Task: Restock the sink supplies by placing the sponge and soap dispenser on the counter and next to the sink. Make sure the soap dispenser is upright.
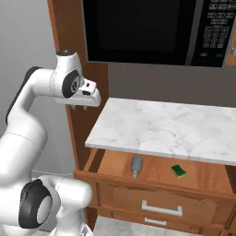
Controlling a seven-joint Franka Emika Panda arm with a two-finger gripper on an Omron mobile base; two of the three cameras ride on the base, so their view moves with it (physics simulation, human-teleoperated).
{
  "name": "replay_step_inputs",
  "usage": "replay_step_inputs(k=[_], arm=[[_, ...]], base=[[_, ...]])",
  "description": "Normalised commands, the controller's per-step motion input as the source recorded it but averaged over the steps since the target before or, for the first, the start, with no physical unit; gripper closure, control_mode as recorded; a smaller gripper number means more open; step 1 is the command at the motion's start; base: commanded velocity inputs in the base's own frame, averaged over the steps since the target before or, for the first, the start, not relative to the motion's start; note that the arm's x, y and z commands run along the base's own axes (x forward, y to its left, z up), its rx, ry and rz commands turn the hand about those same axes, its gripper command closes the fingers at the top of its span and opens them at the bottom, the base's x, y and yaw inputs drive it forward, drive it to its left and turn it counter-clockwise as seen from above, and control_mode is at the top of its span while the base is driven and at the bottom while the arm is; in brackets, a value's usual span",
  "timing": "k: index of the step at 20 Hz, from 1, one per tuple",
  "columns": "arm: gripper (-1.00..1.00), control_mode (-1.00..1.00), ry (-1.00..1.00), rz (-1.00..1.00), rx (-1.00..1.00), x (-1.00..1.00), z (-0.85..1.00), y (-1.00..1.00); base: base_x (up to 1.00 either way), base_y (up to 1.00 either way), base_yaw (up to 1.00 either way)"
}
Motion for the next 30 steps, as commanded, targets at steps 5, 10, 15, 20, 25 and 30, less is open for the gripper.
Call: replay_step_inputs(k=[5,10,15,20,25,30], arm=[[-1.0,1.0,0.0,0.0,0.0,0.0,0.0,0.0],[-1.0,1.0,0.0,0.0,0.0,0.0,0.0,0.0],[-1.0,1.0,0.0,0.0,0.0,0.0,0.0,0.0],[-1.0,1.0,0.0,0.0,0.0,0.0,0.0,0.0],[-1.0,1.0,0.0,0.0,0.0,0.0,0.0,0.0],[-1.0,1.0,0.0,0.0,0.0,0.0,0.0,0.0]], base=[[-0.22,-0.12,0.0],[-0.35,-0.59,0.0],[-0.33,-0.23,0.0],[-0.41,-0.21,0.0],[-0.31,-0.15,0.0],[-0.15,-0.15,0.0]])
